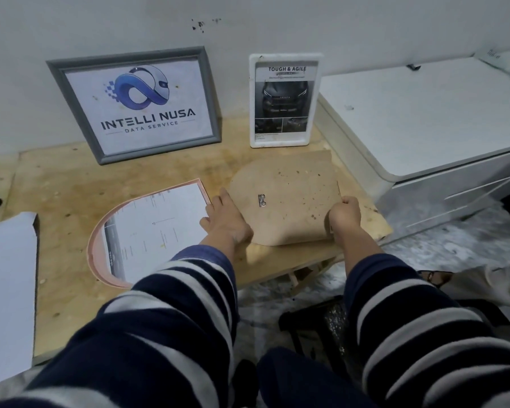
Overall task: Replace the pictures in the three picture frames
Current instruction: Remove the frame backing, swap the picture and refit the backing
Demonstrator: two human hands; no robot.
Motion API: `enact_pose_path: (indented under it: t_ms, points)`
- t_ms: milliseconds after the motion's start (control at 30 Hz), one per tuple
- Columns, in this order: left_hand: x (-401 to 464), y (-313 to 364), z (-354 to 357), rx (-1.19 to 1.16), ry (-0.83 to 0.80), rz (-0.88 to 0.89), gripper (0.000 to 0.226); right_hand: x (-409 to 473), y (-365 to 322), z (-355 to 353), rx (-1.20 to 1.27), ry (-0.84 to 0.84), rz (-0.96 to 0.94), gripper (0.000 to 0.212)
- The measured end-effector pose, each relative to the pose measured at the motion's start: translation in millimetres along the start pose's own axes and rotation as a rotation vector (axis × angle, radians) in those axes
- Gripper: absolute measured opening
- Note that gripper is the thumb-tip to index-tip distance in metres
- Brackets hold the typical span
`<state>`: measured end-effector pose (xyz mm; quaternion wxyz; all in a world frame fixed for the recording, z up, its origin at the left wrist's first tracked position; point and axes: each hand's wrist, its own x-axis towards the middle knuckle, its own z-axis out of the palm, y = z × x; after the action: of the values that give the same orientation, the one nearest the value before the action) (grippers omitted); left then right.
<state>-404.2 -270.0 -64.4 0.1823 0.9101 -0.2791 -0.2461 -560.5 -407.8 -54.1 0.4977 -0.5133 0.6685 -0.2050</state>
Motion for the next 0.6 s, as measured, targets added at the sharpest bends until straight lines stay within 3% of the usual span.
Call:
enact_pose_path:
  t_ms: [200, 367, 600]
  points:
    - [-4, -23, -28, -0.233, 0.123, -0.046, 0.099, -27, -18, 27, 0.057, -0.096, -0.032, 0.027]
    - [-12, -62, -59, -0.246, 0.207, -0.127, 0.1, -55, -27, 65, 0.033, -0.205, -0.07, 0.036]
    - [-36, -133, -91, -0.248, 0.301, -0.261, 0.101, -93, -24, 117, -0.154, -0.38, -0.234, 0.019]
